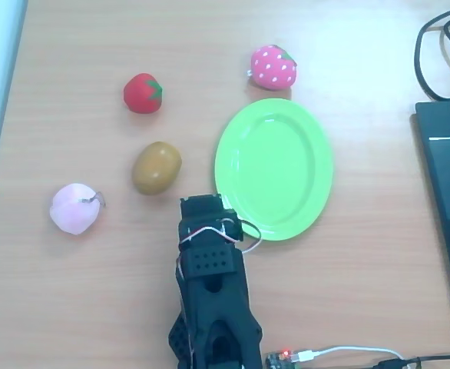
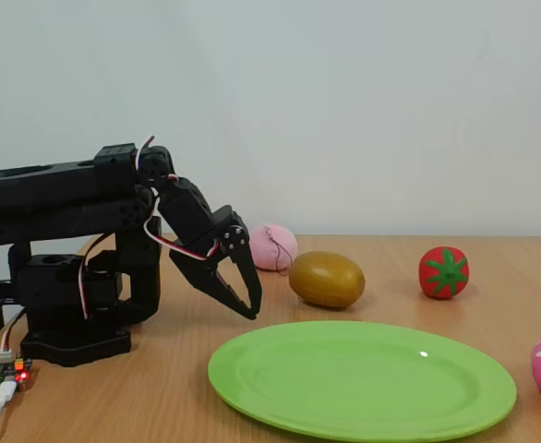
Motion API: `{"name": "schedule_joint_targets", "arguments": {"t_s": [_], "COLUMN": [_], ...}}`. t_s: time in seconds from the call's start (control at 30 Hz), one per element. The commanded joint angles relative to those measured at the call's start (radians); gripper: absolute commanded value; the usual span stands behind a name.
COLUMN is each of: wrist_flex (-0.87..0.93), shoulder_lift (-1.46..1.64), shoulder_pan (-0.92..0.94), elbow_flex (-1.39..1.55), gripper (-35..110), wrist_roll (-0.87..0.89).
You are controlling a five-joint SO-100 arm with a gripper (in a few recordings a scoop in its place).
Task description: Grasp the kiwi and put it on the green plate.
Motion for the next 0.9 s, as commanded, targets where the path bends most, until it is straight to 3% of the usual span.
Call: {"name": "schedule_joint_targets", "arguments": {"t_s": [0.0, 0.87], "wrist_flex": [0.021, 0.021], "shoulder_lift": [0.017, 0.014], "shoulder_pan": [0.183, 0.172], "elbow_flex": [0.002, 0.003], "gripper": [-8, -8], "wrist_roll": [0.184, 0.172]}}
